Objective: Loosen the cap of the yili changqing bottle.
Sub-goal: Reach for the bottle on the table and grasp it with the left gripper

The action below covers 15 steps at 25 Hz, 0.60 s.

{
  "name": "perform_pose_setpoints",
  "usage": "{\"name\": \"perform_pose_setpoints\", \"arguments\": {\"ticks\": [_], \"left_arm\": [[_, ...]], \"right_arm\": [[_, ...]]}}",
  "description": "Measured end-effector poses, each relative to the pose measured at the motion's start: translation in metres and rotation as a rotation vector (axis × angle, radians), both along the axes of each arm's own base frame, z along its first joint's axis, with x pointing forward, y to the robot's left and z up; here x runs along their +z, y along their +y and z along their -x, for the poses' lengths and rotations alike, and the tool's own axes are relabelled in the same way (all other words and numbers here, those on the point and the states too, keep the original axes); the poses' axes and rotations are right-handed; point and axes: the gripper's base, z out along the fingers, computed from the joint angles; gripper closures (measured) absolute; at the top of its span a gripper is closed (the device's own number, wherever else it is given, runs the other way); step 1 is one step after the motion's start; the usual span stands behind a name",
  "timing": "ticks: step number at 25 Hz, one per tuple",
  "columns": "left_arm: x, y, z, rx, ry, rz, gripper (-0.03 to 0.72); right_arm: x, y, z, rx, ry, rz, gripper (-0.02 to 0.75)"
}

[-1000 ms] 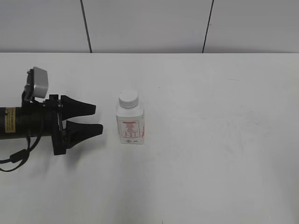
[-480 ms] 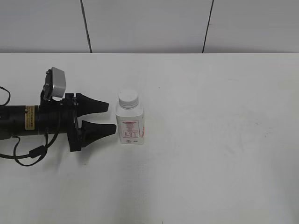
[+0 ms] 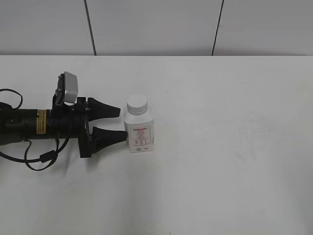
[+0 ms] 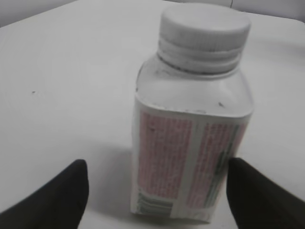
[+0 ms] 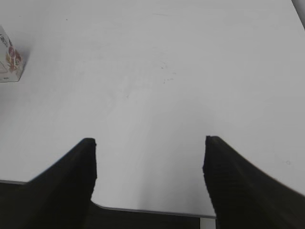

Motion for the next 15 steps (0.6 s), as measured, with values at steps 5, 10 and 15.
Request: {"name": "perform_pose_setpoints", "arguments": {"ticks": [5,10,15], "left_arm": [[0.0,-0.014,0.005,-0.041,-0.001,0.001,0.143],[0.001,-0.017,0.005,-0.049,-0.004,0.002,0.143],[0.002,-0.023,0.004,-0.024,-0.003,0.018,0.143]], "right_arm": [[0.0,0.0,0.0,0.0,0.0,0.0,0.183],[0.0,0.0,0.0,0.0,0.0,0.0,0.183],[0.002,0.0,-0.001,-0.001,0.0,-0.001,0.183]]}}
